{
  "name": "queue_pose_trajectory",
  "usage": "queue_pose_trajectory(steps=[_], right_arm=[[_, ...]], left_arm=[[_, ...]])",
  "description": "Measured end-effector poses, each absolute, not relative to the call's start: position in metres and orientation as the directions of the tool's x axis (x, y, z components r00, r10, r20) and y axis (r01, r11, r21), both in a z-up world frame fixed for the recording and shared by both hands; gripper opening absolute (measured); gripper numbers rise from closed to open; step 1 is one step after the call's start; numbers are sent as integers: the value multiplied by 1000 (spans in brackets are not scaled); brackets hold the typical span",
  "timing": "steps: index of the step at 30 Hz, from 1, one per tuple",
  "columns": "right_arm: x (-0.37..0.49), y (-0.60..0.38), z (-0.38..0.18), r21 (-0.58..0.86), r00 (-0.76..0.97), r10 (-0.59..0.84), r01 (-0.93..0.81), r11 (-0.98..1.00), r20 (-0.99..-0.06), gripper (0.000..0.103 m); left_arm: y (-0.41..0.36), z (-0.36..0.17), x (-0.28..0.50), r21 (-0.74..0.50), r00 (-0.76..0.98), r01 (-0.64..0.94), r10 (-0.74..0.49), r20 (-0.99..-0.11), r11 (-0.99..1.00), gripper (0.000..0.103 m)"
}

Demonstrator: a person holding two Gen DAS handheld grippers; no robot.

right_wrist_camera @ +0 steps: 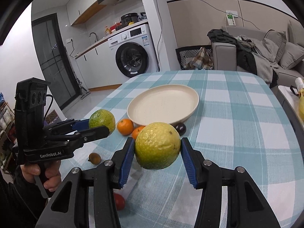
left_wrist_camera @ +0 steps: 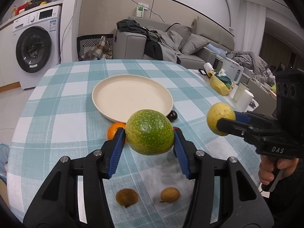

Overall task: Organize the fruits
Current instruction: 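Carry both citrus fruits over the cream plate and release them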

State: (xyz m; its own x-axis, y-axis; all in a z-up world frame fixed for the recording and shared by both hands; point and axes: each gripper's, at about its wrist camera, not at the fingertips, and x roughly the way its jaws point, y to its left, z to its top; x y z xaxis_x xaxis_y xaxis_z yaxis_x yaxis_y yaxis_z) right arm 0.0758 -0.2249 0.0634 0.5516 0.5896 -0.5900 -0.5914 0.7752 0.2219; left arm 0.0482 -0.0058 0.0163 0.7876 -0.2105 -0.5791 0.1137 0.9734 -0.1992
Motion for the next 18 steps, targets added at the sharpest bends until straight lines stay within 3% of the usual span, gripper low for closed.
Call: queue_pose_trajectory(steps=[18], right_arm=[[123,-200,79,247,549,605,-588,770,-577,50]], left_arm=[[17,17,106,-174,818,37,-130,-561,984,49]])
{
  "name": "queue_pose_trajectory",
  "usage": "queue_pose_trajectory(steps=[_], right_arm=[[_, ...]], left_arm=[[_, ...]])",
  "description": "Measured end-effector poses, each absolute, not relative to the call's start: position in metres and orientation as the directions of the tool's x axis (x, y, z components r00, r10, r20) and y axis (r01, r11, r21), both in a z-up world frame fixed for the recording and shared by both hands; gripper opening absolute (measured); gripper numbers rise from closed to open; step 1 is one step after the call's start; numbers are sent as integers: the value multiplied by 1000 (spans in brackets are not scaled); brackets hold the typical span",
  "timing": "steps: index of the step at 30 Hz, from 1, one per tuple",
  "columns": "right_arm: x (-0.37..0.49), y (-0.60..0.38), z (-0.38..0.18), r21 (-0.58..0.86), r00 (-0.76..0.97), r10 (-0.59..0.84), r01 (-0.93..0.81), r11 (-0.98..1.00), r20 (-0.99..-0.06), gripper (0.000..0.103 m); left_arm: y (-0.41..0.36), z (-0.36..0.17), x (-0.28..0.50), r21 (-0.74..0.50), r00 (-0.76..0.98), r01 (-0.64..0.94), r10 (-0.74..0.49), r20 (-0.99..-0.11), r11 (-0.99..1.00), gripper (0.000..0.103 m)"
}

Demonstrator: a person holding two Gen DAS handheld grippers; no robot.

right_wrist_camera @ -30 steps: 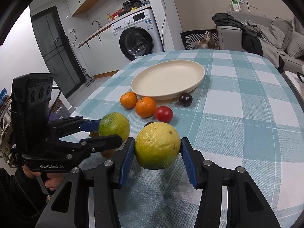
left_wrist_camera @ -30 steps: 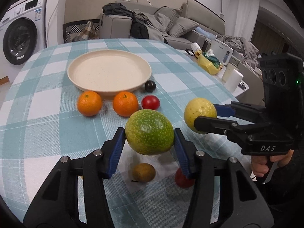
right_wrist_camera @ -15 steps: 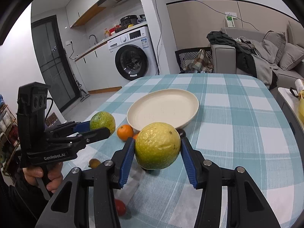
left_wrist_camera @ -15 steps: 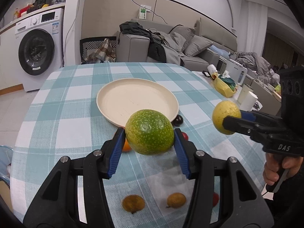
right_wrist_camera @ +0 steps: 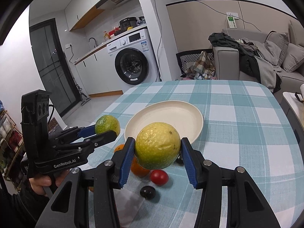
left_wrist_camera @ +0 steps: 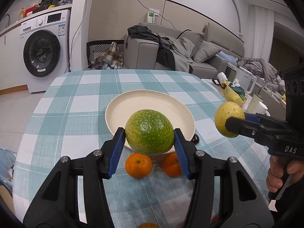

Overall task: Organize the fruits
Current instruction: 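Carry both citrus fruits over the cream plate and release them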

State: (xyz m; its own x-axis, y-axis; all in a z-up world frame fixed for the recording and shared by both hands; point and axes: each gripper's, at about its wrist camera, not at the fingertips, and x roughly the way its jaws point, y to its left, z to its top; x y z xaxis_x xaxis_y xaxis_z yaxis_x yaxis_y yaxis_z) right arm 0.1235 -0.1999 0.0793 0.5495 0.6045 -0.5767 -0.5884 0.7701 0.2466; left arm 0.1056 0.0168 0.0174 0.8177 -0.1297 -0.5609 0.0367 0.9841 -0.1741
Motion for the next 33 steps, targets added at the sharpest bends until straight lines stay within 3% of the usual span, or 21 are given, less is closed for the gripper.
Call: queue_pose_trajectory(steps=[22,33], right_arm=[[170,-158,42,287,464,595,-577,765,-656,50],[174,-146,29,233,468,549,-575,784,-692,50]], left_arm=[[19,-14,166,-159,771,5,-105,-628,987,49],[16,-19,178,-115,735,-3,-76,-674,993,49]])
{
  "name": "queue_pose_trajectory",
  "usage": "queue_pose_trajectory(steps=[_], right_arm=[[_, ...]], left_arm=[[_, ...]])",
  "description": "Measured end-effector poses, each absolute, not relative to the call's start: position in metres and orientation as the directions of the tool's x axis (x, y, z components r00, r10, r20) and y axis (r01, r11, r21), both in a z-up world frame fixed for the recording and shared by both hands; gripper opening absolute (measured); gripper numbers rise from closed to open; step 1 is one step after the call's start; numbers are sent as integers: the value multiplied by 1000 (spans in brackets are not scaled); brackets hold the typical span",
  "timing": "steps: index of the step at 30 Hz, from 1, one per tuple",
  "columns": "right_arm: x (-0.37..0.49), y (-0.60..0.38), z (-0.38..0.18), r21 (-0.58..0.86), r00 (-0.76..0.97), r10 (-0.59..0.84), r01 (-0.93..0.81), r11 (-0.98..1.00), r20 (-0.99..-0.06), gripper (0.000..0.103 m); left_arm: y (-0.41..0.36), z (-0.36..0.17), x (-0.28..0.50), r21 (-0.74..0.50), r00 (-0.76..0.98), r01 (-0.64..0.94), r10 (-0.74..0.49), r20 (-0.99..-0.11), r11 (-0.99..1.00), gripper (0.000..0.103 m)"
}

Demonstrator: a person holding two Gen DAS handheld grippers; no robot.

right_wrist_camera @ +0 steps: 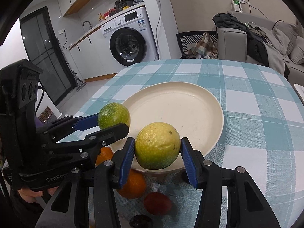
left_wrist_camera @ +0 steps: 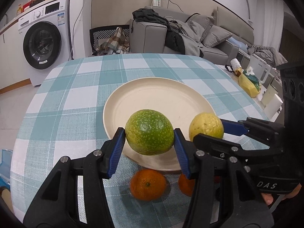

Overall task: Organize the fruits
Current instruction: 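Carry both citrus fruits over the cream plate and release them, then move the right gripper to the red tomato and close on it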

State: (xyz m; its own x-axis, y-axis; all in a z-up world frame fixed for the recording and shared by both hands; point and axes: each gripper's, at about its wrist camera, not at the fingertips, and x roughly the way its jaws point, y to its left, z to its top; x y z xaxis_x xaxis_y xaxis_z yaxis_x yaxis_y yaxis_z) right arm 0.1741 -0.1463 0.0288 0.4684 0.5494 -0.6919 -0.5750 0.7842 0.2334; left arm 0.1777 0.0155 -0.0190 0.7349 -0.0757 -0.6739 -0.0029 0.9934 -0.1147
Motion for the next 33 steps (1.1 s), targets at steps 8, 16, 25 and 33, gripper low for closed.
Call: queue_pose_trajectory(steps=[8,16,25,33], right_arm=[[181,-149,22,234,458,530,-557,797,-714,50],[172,-158,37,200,517,523,-555,807,-678,62],[153,-190,49,209,548,516,-526,824,-658,98],[142,-200,43,196,535,483,-505,841,-693,103]], left_arm=[[13,-24,184,-104,700,-3,-72,-710,995,49],[14,-24,187,-127,698,3,-93,-710,992,49],[22,2,159,-169,762,-4,-106,-639,986,86],[31,27,106,-160,804,-40,-63,-592,986,102]])
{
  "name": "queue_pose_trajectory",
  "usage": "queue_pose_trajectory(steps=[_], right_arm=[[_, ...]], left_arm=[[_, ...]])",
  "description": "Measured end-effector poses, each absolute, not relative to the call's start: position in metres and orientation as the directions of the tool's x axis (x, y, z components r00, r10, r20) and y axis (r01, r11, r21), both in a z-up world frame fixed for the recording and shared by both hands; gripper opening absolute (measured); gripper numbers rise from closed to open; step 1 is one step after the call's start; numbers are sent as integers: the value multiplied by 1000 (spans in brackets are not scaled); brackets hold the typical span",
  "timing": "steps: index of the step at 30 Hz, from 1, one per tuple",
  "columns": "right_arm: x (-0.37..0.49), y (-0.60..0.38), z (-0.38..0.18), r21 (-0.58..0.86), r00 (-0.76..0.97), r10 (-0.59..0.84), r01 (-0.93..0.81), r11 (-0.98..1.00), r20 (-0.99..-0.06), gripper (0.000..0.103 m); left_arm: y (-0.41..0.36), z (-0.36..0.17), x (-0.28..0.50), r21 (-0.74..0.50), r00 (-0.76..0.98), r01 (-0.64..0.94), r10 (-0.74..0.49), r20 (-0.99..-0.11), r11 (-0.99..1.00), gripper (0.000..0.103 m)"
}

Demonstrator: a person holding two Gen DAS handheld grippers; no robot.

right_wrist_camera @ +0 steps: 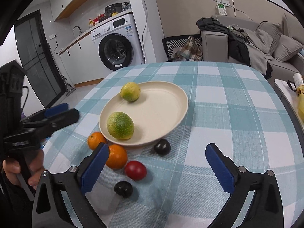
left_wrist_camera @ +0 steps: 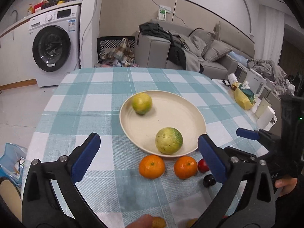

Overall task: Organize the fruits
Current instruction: 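Move the right gripper to the red tomato and close on it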

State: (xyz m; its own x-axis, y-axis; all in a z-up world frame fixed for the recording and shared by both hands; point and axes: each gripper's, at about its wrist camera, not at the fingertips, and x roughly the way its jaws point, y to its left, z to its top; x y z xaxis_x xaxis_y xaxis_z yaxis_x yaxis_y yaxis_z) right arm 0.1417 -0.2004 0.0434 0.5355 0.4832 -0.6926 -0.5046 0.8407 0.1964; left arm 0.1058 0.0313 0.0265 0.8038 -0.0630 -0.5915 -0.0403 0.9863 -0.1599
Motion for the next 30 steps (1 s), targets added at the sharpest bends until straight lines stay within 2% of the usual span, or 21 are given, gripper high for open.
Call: queue_pose_trajectory(steps=[14,30], right_arm=[[112,-208,47,162,515,457,-518,840,-725,103],[76,-208,33,95,491,413,-549,830,-767,103]], left_arm=[[22,31,38,-116,807,-33,-42,-589,993,102],[-2,-3,25,-86,762,15,-68,-644,996,102]])
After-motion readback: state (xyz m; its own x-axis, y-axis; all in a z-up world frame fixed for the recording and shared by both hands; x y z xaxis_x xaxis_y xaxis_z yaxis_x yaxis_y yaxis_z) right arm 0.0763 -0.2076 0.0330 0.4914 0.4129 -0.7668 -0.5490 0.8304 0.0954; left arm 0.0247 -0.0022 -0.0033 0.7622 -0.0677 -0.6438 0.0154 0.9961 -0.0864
